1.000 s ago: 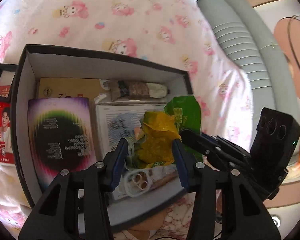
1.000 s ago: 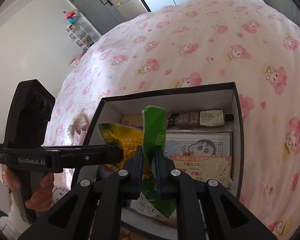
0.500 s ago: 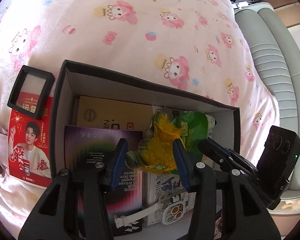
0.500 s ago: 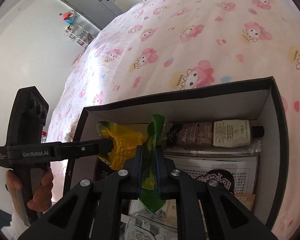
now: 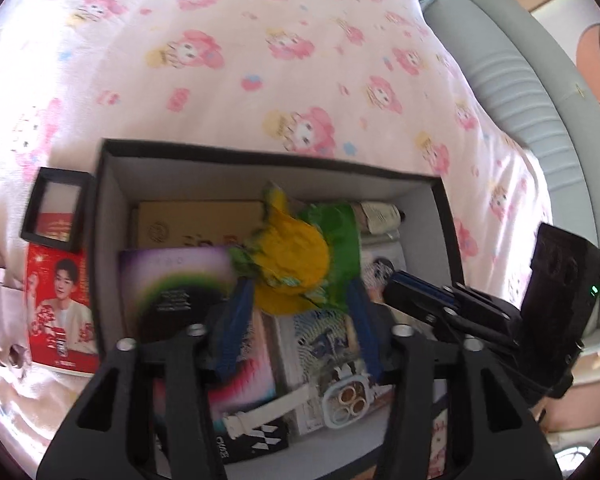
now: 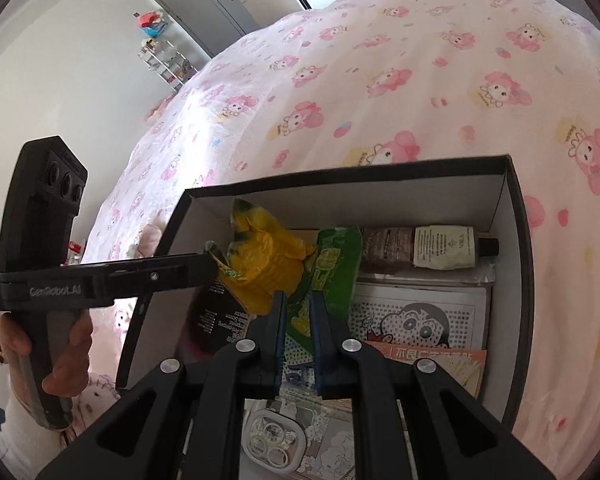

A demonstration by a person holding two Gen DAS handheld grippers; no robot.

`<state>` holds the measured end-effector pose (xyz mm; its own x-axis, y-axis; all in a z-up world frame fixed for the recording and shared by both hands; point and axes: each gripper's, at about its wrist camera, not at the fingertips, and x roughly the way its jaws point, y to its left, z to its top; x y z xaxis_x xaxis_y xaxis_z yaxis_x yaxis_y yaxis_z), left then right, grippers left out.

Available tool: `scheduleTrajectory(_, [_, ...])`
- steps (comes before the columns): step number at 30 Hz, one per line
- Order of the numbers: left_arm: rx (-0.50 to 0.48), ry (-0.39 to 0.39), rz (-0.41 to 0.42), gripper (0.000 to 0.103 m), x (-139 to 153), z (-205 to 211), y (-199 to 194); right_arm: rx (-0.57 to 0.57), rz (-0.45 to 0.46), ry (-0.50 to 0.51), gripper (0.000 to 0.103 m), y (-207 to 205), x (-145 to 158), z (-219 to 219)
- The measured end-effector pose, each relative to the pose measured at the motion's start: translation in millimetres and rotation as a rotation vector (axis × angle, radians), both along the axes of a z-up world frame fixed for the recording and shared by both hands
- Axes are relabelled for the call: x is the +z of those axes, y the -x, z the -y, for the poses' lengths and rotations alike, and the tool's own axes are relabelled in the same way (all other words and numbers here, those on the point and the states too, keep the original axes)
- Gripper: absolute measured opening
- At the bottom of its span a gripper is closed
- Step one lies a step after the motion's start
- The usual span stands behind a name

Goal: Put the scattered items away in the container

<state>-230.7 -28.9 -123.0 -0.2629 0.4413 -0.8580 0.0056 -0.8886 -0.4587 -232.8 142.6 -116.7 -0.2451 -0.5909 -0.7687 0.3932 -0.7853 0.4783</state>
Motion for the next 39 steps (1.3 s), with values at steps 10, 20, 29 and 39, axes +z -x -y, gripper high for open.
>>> scheduleTrajectory(10, [-0.095, 0.07, 0.011, 0.03, -2, -35, -2, 0.043, 0.035, -0.065, 0.01, 8, -19, -6])
scheduleTrajectory(20, [0.067, 0.167, 0.02, 0.033, -4, -16, 6, -0.036, 0.064, -0.06, 0.011, 14, -23, -13])
scheduleTrajectory(29, [0.084, 0.122, -0.084, 0.038, 19, -17, -8, -0.098, 0.01, -0.016, 0.012, 15, -12, -23])
scheduleTrajectory(39, [-0.005, -0.06, -0.09, 0.038, 14, -41, 8, -0.146, -0.056, -0.083, 0.012, 17, -5, -23])
